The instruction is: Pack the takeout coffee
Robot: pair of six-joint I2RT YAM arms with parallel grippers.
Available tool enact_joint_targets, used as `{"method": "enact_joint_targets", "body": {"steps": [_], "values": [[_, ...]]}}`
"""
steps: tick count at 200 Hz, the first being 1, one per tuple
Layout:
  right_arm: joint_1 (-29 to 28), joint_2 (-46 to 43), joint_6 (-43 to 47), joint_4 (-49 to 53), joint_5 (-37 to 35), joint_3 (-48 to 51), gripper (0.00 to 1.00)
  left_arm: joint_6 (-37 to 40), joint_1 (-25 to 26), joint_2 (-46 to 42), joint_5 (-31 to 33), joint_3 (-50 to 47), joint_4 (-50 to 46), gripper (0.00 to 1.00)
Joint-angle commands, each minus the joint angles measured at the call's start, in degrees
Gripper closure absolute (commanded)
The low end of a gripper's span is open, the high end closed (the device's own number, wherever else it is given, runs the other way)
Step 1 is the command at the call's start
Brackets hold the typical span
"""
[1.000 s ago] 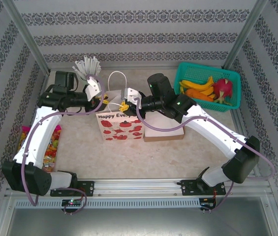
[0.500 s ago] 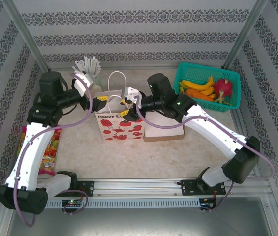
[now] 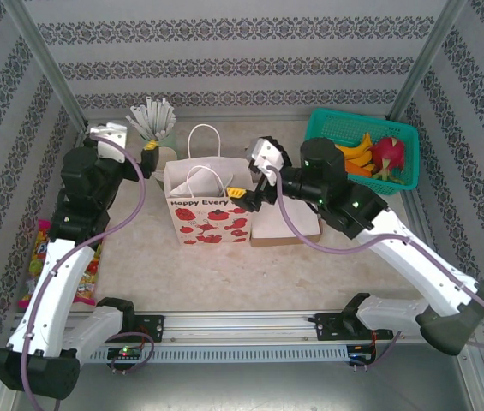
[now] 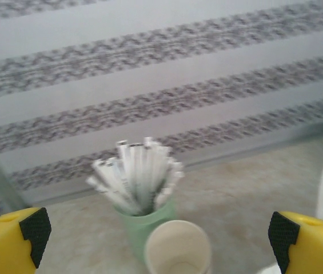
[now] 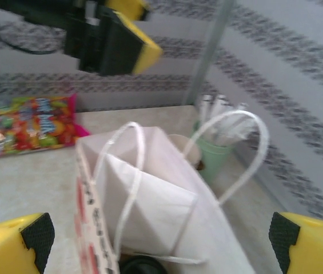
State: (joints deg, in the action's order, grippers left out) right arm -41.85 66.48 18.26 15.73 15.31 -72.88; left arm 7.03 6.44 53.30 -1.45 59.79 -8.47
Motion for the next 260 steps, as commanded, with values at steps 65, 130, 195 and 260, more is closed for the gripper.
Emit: {"method": "enact_joint_targets", "body": {"steps": [65, 130, 195, 260], "values": [[14.9, -12.1, -23.2, -9.4, -44.2, 22.2, 0.02, -16.9, -4.1, -2.3, 41.8, -18.4, 6.0, 0.00], [33.1, -16.6, -33.5, -10.9, -40.2, 41.0, 0.02, -27.5, -5.1, 7.7, 46.2, -29.4, 8.0, 0.00], [42.1, -4.8, -28.0, -23.5, -23.3, 47.9, 0.02, -19.0, -10.7, 20.6, 21.1, -34.4, 29.2, 0.00], [43.4, 7.9, -25.0, -35.5, -16.1, 44.9, 0.02, -7.5, -10.6, 28.1, 7.3, -31.6, 38.2, 0.00]]}}
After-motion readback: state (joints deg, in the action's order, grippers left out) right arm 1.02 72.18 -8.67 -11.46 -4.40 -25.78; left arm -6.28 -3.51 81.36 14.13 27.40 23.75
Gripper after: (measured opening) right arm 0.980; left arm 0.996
